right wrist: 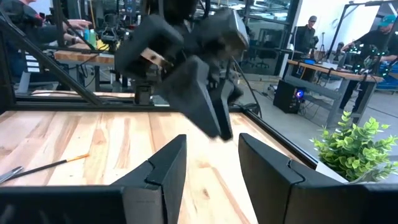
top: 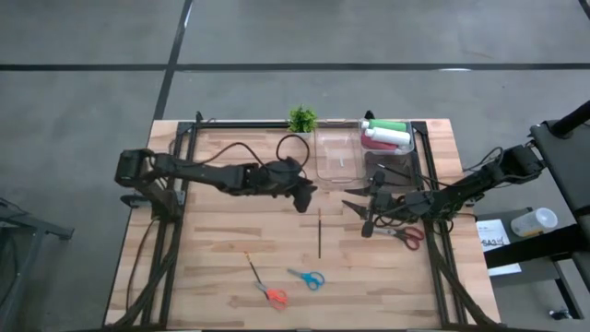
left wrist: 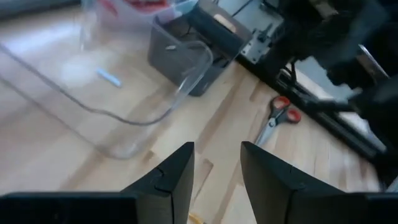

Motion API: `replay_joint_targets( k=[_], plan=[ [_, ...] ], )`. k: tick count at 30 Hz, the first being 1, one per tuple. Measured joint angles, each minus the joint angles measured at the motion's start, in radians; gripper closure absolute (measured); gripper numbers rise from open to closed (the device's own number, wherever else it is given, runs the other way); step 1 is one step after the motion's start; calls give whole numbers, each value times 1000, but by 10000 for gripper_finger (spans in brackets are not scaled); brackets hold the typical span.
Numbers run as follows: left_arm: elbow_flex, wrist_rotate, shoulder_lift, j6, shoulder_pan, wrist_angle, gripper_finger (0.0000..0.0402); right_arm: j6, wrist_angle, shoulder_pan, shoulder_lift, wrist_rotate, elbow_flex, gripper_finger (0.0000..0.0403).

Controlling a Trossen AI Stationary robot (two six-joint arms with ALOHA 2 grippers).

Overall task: Pick & Place Paint Supplies
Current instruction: Put the left gold paintbrush into the black bin

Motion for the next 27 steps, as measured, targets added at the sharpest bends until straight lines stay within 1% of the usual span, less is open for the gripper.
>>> replay_joint_targets(
  k=[2, 6, 10, 14, 17, 20, 22, 23, 27],
  plan=[
    [1, 0, -34, 53, 6, -38, 263, 0, 0, 0, 0, 0, 0, 261],
    [-1, -3, -94, 73, 35, -138, 263, 0, 0, 0, 0, 0, 0, 261],
    [-75, -16, -159, 124, 64, -118, 263, 0, 0, 0, 0, 0, 0, 261],
    [-213, -31, -230, 155, 100, 14, 263, 0, 0, 0, 0, 0, 0, 261],
    [-341, -32, -298, 188, 143, 174, 263, 0, 0, 0, 0, 0, 0, 261],
    [-480, 35, -353, 273, 170, 361, 263, 0, 0, 0, 0, 0, 0, 261],
    [-554, 82, -387, 288, 176, 470, 263, 0, 0, 0, 0, 0, 0, 261],
    [-585, 96, -404, 289, 177, 504, 263, 0, 0, 0, 0, 0, 0, 261],
    [-691, 138, -476, 345, 173, 511, 263, 0, 0, 0, 0, 0, 0, 261]
  ],
)
